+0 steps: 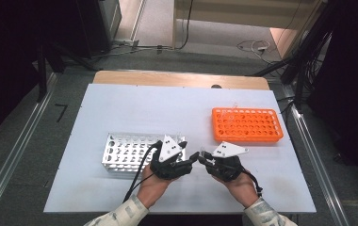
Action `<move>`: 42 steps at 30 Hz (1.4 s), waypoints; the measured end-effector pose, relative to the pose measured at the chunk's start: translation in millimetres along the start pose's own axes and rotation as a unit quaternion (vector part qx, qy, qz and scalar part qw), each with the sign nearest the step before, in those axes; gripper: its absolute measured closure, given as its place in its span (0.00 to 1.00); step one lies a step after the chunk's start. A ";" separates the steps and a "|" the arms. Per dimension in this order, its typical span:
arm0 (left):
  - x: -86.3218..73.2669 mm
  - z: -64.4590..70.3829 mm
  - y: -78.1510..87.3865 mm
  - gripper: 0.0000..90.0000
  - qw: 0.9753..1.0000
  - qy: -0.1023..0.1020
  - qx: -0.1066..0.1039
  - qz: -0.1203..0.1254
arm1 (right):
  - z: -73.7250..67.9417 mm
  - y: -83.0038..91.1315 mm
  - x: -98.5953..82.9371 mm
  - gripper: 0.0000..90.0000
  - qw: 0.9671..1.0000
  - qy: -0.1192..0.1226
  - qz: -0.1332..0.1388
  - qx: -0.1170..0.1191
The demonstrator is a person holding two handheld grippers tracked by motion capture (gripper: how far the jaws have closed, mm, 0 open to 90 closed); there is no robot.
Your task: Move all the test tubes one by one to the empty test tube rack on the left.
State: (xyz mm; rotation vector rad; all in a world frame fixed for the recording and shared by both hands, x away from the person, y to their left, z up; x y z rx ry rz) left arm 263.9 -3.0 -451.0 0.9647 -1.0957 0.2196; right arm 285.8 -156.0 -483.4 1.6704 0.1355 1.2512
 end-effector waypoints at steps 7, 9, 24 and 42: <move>6.9 12.6 -12.5 0.65 1.000 -0.015 -0.015 -0.003 | -1.1 1.7 0.6 0.82 1.000 0.000 0.004 0.004; 7.2 14.1 -15.2 0.67 1.000 -0.014 -0.017 -0.004 | -1.3 2.1 0.7 0.82 1.000 -0.003 0.005 0.006; 7.5 14.3 -23.3 0.81 1.000 -0.016 -0.010 -0.003 | -1.5 2.6 0.9 0.82 1.000 -0.004 0.005 0.011; 20.2 16.3 -17.0 0.84 1.000 -0.018 -0.002 0.010 | 1.8 3.5 3.6 0.32 0.999 -0.018 0.008 0.035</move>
Point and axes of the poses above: each handheld gripper's, and its own axes: y roughly backward along the jaws, x roughly out of its top, z roughly to its right, the point moved 4 cm from there along -y, roughly forward along the jaws, and after that the axes turned 10 degrees about -z, right-handed, at the moved point
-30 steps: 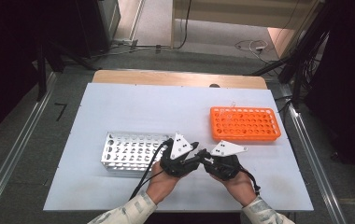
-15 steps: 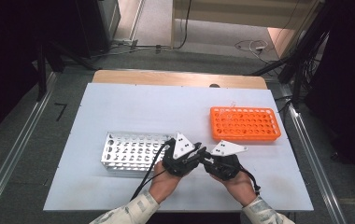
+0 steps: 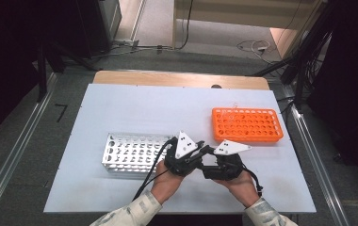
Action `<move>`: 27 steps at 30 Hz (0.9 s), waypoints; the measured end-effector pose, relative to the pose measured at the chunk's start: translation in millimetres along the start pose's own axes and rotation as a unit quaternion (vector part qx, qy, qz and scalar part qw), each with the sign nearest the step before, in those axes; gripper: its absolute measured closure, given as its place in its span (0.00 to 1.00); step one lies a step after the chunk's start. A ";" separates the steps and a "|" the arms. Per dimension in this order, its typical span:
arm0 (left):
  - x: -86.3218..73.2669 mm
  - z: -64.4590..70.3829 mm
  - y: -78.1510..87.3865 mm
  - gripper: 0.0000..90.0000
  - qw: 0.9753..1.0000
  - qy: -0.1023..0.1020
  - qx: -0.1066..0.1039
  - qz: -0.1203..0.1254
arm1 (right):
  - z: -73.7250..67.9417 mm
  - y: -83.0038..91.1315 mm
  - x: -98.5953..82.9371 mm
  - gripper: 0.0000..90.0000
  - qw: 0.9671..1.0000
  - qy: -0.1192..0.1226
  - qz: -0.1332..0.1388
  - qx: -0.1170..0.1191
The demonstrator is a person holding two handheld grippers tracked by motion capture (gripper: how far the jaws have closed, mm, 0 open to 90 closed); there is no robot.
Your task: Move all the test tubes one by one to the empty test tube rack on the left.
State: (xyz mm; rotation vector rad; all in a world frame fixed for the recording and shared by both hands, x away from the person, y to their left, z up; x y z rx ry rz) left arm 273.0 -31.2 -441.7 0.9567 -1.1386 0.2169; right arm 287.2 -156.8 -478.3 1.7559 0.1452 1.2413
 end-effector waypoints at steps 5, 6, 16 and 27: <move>7.7 -3.7 8.9 0.84 1.000 0.007 0.001 0.008 | -0.5 2.0 0.5 0.24 1.000 0.004 0.003 0.003; 9.6 -5.1 11.1 0.84 1.000 0.008 0.002 0.009 | -0.5 2.0 0.5 0.22 1.000 0.005 0.003 0.004; 17.1 -24.3 35.7 0.84 0.999 0.026 0.013 0.027 | 0.2 2.8 0.7 0.19 1.000 0.002 0.006 0.007; 13.6 -48.0 61.4 0.84 0.997 0.048 0.034 0.042 | 1.6 0.7 0.7 0.19 1.000 0.000 0.001 0.002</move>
Point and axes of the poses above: each handheld gripper's, and its own axes: y roughly backward along the jaws, x roughly out of its top, z roughly to its right, the point moved 4 cm from there along -y, roughly forward along the jaws, and after that the axes turned 10 degrees about -z, right-handed, at the moved point
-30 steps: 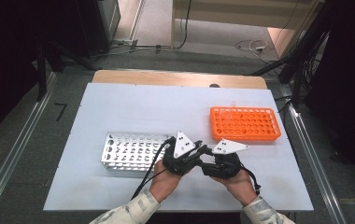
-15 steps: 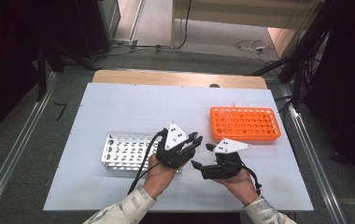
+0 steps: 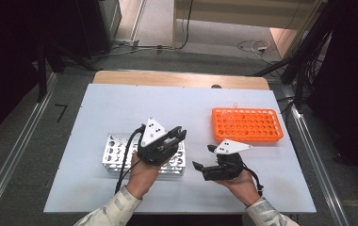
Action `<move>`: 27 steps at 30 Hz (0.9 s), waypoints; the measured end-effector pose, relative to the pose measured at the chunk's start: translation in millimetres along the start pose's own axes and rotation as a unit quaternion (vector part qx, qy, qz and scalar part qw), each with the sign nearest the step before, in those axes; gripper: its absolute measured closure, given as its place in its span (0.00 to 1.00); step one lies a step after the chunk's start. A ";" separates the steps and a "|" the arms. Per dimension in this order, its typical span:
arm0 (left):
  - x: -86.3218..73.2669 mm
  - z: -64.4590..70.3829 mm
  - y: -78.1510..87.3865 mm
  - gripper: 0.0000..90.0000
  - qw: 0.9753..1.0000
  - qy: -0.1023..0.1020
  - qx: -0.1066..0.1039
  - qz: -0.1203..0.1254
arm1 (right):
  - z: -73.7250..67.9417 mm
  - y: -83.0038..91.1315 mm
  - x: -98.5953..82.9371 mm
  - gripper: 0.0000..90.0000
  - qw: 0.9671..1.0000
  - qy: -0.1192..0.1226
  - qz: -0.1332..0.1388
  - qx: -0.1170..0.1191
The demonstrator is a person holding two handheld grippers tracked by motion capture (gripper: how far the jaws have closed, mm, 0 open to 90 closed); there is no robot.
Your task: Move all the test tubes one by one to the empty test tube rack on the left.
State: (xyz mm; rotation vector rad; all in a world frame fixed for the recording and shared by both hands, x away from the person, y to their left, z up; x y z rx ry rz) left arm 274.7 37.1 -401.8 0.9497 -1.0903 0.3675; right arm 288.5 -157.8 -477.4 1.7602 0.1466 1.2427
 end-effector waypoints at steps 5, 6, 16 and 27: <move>1.3 -13.8 4.5 0.84 1.000 0.010 0.018 0.004 | 0.2 -0.5 0.0 0.19 1.000 -0.001 -0.002 -0.002; 1.8 -16.4 4.7 0.84 1.000 0.012 0.021 0.005 | 0.4 -0.7 -0.1 0.19 1.000 -0.002 -0.003 -0.003; 2.9 -30.1 -4.6 0.84 0.999 0.016 0.046 0.002 | 1.5 -1.0 -0.6 0.19 1.000 -0.003 -0.005 -0.006; -0.7 -31.7 -14.2 0.84 0.998 0.008 0.059 -0.008 | 2.2 -1.1 -0.6 0.19 1.000 -0.001 -0.004 -0.006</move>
Point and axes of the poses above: each handheld gripper's, and its own axes: y roughly backward along the jaws, x roughly out of its top, z roughly to its right, the point moved 4 cm from there along -y, roughly forward along the jaws, and after that the axes turned 10 degrees about -z, right-handed, at the moved point
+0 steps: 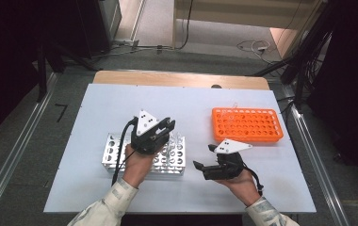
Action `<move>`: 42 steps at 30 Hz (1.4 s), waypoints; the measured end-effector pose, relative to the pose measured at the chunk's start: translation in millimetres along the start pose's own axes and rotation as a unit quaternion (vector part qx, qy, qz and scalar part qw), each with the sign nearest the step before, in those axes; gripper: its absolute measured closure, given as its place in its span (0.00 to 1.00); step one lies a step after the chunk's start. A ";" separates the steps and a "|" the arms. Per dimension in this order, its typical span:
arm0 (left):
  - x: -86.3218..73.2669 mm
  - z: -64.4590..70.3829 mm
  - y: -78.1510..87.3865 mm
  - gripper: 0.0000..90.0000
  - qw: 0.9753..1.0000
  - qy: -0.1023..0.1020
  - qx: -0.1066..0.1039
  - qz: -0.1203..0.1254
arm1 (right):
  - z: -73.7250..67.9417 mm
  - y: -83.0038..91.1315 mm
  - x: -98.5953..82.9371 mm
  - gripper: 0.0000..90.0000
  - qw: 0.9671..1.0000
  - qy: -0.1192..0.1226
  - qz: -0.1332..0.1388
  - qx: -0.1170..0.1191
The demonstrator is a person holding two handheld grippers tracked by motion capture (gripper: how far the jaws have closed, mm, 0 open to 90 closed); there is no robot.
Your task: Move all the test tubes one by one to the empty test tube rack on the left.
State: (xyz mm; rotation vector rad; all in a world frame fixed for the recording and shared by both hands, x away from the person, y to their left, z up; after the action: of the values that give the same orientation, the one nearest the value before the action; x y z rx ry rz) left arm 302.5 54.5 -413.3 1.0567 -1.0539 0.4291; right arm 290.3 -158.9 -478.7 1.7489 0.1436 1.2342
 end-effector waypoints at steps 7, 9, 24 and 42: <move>-5.3 0.9 -4.6 0.84 1.000 -0.008 0.006 -0.006 | -0.6 -0.1 -0.2 0.19 1.000 0.000 -0.002 -0.001; -6.3 1.2 -5.7 0.84 1.000 -0.010 0.006 -0.007 | -0.5 0.1 -0.1 0.19 1.000 0.000 -0.002 -0.001; -25.6 6.3 -18.6 0.83 0.999 -0.021 0.020 -0.029 | -0.5 -0.3 -0.5 0.19 1.000 0.001 -0.003 -0.002; -33.9 8.9 -24.7 0.82 0.998 -0.027 0.021 -0.045 | -0.4 -0.7 -0.6 0.20 1.000 0.002 -0.003 -0.003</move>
State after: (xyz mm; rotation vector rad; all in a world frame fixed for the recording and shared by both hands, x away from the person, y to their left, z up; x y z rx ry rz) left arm 300.1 41.1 -454.0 1.1538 -1.0448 0.3531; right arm 290.0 -158.6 -479.7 1.7403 0.1483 1.2323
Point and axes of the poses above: each handheld gripper's, and its own axes: y roughly backward along the jaws, x roughly out of its top, z roughly to its right, the point moved 4 cm from there along -y, roughly forward along the jaws, and after that the axes turned 10 degrees about -z, right-handed, at the moved point
